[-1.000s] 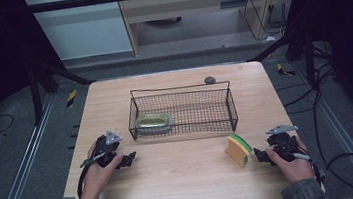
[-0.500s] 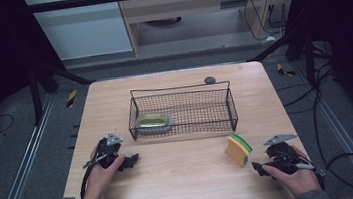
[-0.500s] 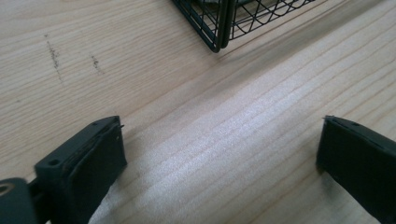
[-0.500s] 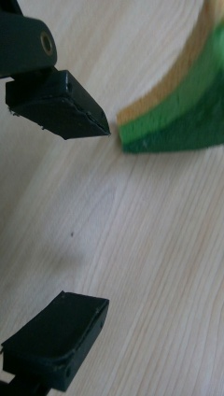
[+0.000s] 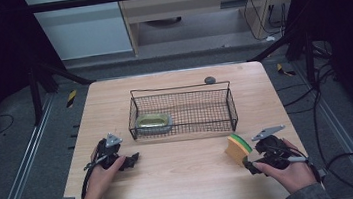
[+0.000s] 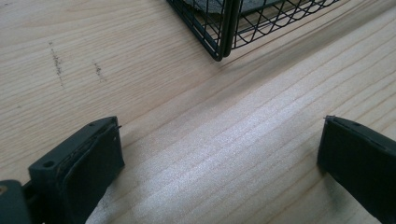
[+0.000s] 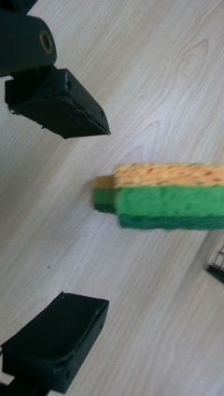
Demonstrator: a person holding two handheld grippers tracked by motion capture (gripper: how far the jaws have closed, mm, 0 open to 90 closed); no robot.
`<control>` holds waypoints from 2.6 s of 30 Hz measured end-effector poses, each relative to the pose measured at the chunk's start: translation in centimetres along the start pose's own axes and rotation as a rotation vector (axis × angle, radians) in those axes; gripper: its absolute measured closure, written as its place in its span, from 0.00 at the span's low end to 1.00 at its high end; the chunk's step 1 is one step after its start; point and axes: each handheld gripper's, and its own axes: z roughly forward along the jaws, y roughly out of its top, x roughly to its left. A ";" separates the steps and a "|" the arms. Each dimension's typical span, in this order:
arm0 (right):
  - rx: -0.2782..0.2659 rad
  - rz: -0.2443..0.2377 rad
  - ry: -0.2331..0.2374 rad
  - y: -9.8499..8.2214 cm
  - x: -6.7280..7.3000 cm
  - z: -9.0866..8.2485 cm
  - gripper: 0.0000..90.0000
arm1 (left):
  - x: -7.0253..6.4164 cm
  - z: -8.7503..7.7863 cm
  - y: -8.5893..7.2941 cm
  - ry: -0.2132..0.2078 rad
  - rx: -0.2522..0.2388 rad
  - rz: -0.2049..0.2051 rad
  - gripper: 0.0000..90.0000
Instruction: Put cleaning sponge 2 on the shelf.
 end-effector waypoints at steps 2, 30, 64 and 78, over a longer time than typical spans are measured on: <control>0.013 -0.013 -0.004 0.7 0.1 0.0 0.17 | 0.0 0.0 0.0 0.000 0.000 0.000 0.00; 0.125 -0.071 -0.004 6.9 0.2 1.2 0.31 | -0.1 0.0 0.0 0.004 0.001 -0.005 0.00; 0.129 -0.066 0.032 7.0 -2.0 1.1 0.71 | -0.1 0.0 0.0 0.004 0.001 -0.005 0.00; 0.090 -0.040 -0.006 7.2 -4.2 -0.3 0.71 | -0.1 0.0 0.0 0.005 0.001 -0.004 0.00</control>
